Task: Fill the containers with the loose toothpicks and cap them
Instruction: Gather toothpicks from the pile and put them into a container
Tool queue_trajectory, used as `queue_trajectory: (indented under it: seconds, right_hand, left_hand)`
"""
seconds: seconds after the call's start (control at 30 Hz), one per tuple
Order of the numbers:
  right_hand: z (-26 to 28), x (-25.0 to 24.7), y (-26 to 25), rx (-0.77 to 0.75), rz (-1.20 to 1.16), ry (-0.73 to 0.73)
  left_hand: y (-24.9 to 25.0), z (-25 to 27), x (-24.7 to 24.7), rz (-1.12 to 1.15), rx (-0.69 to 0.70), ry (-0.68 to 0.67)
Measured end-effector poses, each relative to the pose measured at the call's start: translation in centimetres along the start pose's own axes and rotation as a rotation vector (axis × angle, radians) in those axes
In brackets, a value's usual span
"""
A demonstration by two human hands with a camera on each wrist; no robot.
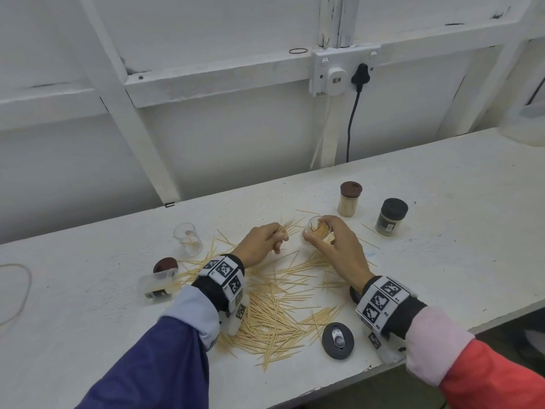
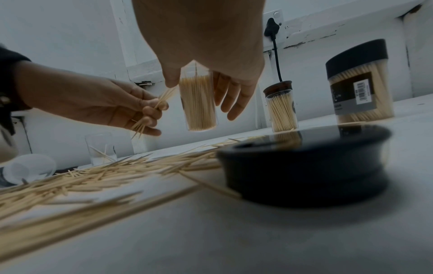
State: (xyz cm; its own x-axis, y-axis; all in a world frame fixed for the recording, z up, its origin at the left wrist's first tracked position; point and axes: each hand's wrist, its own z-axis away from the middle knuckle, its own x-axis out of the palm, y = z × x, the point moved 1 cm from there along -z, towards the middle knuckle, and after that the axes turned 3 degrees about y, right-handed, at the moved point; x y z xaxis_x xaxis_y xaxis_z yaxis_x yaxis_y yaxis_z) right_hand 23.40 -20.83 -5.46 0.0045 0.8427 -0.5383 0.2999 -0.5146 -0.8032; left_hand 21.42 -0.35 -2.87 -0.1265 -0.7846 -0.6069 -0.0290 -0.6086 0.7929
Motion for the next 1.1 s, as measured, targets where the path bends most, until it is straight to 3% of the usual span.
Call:
queue_trajectory:
  seconds: [0.1,0.27,0.7,1.1]
  right_hand:
    - [0.1,0.0,0.0,-0.004,-0.001,-0.016]
    - [0.0,0.1,0.3,-0.014,0.022,-0.077]
    - [0.0,0.6,0.4,-0.039,0.026,-0.172]
    - [0.3,0.6,-0.2,-0.095,0.065,-0.124]
  left_hand:
    - [-0.1,-0.3,-0.4,0.159,-0.005,0.111]
    - [1.5,-0.6,-0.3,0.448,0.051,0.181]
    - [5.6,-1.9,2.5,0.714,0.155,0.282]
    - [4.1,-1.6,4.1,0.54,0.218,0.355]
